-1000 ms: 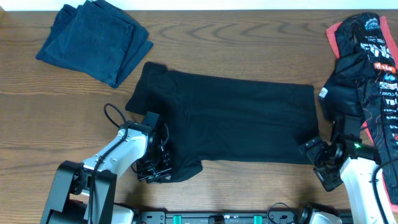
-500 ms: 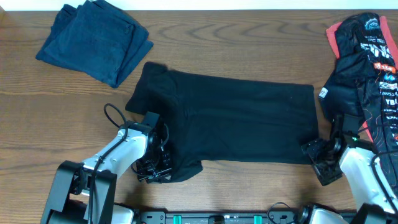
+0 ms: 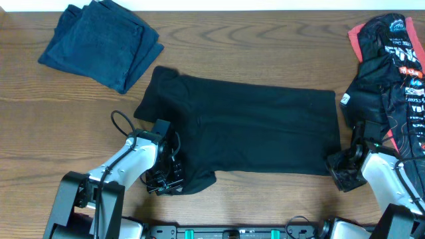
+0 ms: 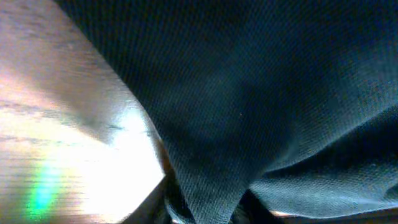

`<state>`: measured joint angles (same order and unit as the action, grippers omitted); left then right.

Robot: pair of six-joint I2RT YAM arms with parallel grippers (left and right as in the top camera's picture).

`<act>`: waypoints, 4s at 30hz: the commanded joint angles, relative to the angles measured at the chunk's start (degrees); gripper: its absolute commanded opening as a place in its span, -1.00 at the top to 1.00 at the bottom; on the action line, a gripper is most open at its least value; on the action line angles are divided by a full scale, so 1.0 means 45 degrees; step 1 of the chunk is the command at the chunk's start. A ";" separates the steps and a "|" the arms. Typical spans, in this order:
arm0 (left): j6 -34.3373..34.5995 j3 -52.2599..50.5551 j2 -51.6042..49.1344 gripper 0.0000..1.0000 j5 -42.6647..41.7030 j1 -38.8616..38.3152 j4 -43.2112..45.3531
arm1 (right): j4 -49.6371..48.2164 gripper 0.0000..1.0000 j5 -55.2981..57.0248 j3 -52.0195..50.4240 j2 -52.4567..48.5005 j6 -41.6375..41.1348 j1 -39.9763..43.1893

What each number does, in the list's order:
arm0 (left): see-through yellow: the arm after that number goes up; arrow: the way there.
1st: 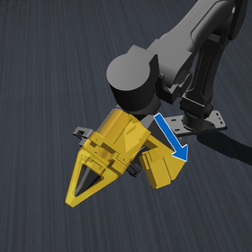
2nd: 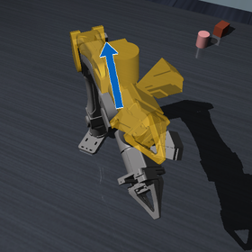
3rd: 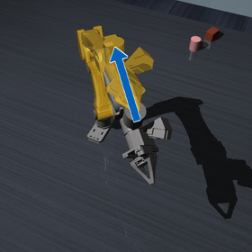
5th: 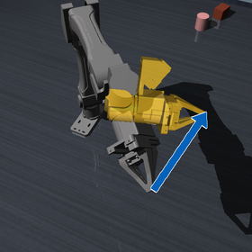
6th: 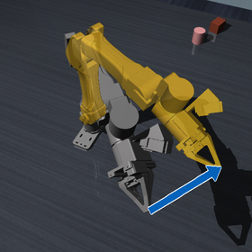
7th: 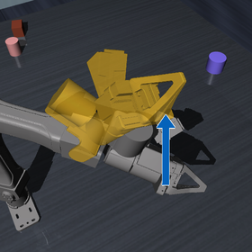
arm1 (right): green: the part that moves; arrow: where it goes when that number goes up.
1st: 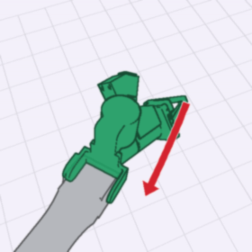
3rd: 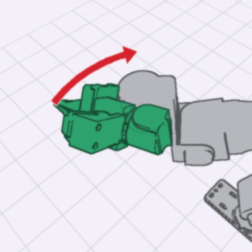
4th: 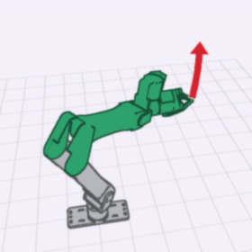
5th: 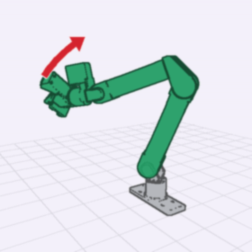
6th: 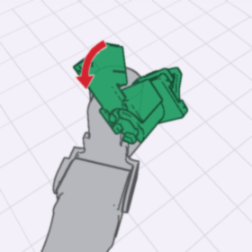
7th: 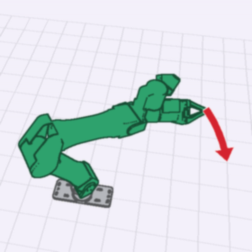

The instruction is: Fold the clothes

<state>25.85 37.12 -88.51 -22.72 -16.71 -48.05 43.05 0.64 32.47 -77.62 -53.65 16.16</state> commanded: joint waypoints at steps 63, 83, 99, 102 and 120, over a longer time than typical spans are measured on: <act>0.1370 0.0447 0.2555 0.87 0.6980 0.0005 1.0282 | -0.7397 0.97 -0.2195 0.1200 -0.0107 -0.0194 -0.0646; 0.1311 0.0447 0.0874 -0.53 0.7922 0.0005 1.1846 | -0.9369 -0.26 -0.0928 0.1200 -0.0908 0.0602 -0.1860; -0.0063 0.0510 0.4867 -0.96 0.5056 -0.0078 0.8752 | -0.3852 -0.97 -0.2773 0.4935 0.0272 0.3798 -0.1860; -0.0019 0.0510 0.5663 -0.96 0.4580 -0.0384 0.7815 | -0.1928 -0.94 -0.2929 0.5576 0.0272 0.4371 -0.1923; 0.4838 0.0568 0.2118 -0.96 0.2807 -0.1957 0.8646 | 0.0243 -0.91 -0.4002 0.5309 0.0233 0.4881 -0.4211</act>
<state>42.30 38.39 -77.47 -9.32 -25.41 -10.41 44.21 -16.97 56.71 -76.64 -32.69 -1.87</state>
